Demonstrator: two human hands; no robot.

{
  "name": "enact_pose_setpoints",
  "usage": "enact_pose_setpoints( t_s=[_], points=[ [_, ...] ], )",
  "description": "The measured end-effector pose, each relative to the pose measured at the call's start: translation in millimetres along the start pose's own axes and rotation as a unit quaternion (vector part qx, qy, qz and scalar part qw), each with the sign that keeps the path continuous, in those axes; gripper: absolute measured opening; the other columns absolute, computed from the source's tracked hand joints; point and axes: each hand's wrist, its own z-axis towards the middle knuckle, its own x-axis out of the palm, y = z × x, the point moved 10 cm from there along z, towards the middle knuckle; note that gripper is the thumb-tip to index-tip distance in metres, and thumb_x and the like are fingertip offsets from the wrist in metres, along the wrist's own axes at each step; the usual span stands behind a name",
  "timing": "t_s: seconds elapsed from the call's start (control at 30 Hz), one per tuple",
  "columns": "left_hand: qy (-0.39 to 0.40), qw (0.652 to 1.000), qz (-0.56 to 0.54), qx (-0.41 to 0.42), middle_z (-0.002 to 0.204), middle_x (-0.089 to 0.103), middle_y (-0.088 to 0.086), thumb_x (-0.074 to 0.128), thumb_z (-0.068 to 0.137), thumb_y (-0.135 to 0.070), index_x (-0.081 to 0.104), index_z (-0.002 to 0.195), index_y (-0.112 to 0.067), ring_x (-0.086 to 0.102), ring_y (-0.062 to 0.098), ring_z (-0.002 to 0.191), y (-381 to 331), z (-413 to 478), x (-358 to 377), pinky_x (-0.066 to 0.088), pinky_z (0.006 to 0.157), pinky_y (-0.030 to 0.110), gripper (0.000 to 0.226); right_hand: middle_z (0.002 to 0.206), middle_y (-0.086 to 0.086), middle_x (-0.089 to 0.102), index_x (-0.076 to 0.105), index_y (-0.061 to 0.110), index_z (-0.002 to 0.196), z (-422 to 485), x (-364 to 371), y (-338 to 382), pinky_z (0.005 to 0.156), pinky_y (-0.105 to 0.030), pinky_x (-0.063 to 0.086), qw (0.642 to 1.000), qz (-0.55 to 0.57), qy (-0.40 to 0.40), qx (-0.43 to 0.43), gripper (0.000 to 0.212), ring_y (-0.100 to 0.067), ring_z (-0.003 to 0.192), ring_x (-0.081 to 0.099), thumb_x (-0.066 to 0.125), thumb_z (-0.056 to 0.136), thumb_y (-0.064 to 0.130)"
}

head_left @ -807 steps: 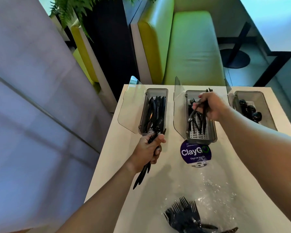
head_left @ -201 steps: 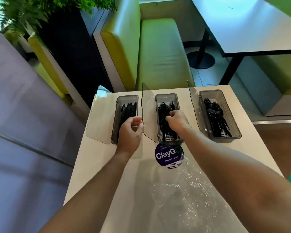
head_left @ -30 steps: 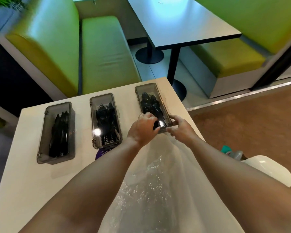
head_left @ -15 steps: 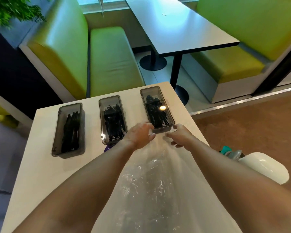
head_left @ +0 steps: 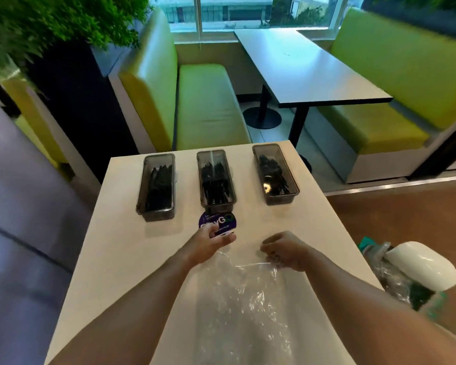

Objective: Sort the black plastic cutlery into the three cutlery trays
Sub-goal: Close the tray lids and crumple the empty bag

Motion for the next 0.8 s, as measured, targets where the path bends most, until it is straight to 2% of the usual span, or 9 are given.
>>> enact_pose_setpoints(
  t_s=[0.07, 0.17, 0.27, 0.33, 0.47, 0.6, 0.67, 0.73, 0.8],
  points=[
    [0.060, 0.996, -0.037, -0.062, 0.128, 0.059, -0.001, 0.070, 0.074, -0.072, 0.047, 0.138, -0.024, 0.067, 0.022, 0.104, 19.2, -18.6, 9.2, 0.062, 0.072, 0.043, 0.084, 0.087, -0.020, 0.068, 0.069, -0.004, 0.106, -6.5, 11.4, 8.6, 0.069, -0.039, 0.054, 1.000, 0.026, -0.004, -0.016, 0.017, -0.022, 0.064, 0.064, 0.071, 0.090, 0.002],
    [0.133, 0.983, -0.078, -0.102, 0.124, 0.064, 0.007, 0.078, 0.071, -0.064, 0.054, 0.126, -0.023, 0.071, 0.031, 0.103, 38.4, -47.7, 18.1, 0.060, 0.083, 0.056, 0.072, 0.082, -0.016, 0.066, 0.068, -0.002, 0.105, -17.2, 29.3, 23.6, 0.069, -0.039, 0.057, 0.999, 0.005, -0.005, -0.039, 0.015, -0.022, 0.063, 0.066, 0.070, 0.092, 0.006],
    [0.183, 0.965, -0.153, -0.113, 0.106, 0.074, 0.009, 0.085, 0.080, -0.029, 0.052, 0.130, -0.011, 0.070, 0.033, 0.094, 52.9, -68.5, 24.5, 0.053, 0.092, 0.060, 0.062, 0.080, -0.013, 0.063, 0.067, 0.000, 0.105, -24.5, 47.5, 30.3, 0.062, -0.035, 0.055, 0.999, -0.009, 0.011, -0.043, 0.018, -0.023, 0.065, 0.066, 0.072, 0.092, 0.012],
    [0.194, 0.963, -0.156, -0.104, 0.101, 0.074, 0.013, 0.082, 0.081, -0.008, 0.053, 0.129, -0.005, 0.070, 0.033, 0.093, 58.2, -76.0, 21.4, 0.052, 0.094, 0.060, 0.056, 0.081, -0.013, 0.063, 0.066, 0.002, 0.105, -27.9, 58.5, 32.0, 0.061, -0.034, 0.054, 0.999, -0.018, 0.026, -0.042, 0.019, -0.024, 0.067, 0.067, 0.072, 0.093, 0.015],
    [0.132, 0.976, -0.164, -0.061, 0.102, 0.067, 0.021, 0.081, 0.077, 0.008, 0.058, 0.122, 0.000, 0.072, 0.034, 0.089, 57.1, -80.1, -7.5, 0.060, 0.087, 0.051, 0.051, 0.092, -0.011, 0.068, 0.069, 0.010, 0.107, -32.1, 78.6, 40.8, 0.066, -0.034, 0.054, 0.995, -0.065, 0.054, -0.053, 0.026, -0.022, 0.075, 0.069, 0.074, 0.092, 0.029],
    [-0.005, 0.977, -0.214, -0.001, 0.098, 0.066, 0.022, 0.081, 0.076, 0.008, 0.061, 0.112, 0.000, 0.072, 0.033, 0.087, 48.6, -79.2, -63.7, 0.061, 0.085, 0.049, 0.042, 0.108, -0.007, 0.071, 0.071, 0.020, 0.112, -36.4, 90.6, 60.0, 0.071, -0.034, 0.053, 0.986, -0.126, 0.073, -0.079, 0.040, -0.021, 0.088, 0.068, 0.077, 0.084, 0.048],
    [-0.067, 0.969, -0.236, 0.021, 0.097, 0.067, 0.023, 0.079, 0.078, 0.008, 0.062, 0.108, 0.000, 0.072, 0.034, 0.088, 45.3, -81.4, -90.7, 0.059, 0.088, 0.053, 0.036, 0.109, -0.010, 0.070, 0.067, 0.014, 0.117, -38.3, 92.5, 68.9, 0.073, -0.037, 0.055, 0.990, -0.080, 0.081, -0.084, 0.043, -0.024, 0.089, 0.069, 0.079, 0.084, 0.040],
    [-0.106, 0.962, -0.250, 0.041, 0.095, 0.068, 0.024, 0.080, 0.077, 0.007, 0.063, 0.104, 0.000, 0.072, 0.034, 0.086, 41.0, -85.0, -109.0, 0.060, 0.087, 0.052, 0.032, 0.096, -0.014, 0.071, 0.064, 0.003, 0.117, -40.4, 91.1, 79.4, 0.070, -0.037, 0.056, 0.992, -0.004, 0.078, -0.100, 0.036, -0.025, 0.079, 0.070, 0.077, 0.089, 0.020],
    [-0.136, 0.954, -0.259, 0.062, 0.089, 0.068, 0.018, 0.081, 0.076, 0.006, 0.064, 0.099, -0.001, 0.072, 0.031, 0.083, 36.6, -89.1, -123.1, 0.062, 0.084, 0.048, 0.030, 0.084, -0.017, 0.069, 0.063, -0.005, 0.112, -42.3, 87.3, 90.3, 0.066, -0.036, 0.055, 0.991, 0.036, 0.056, -0.119, 0.026, -0.024, 0.069, 0.067, 0.072, 0.091, 0.008]
  ],
)
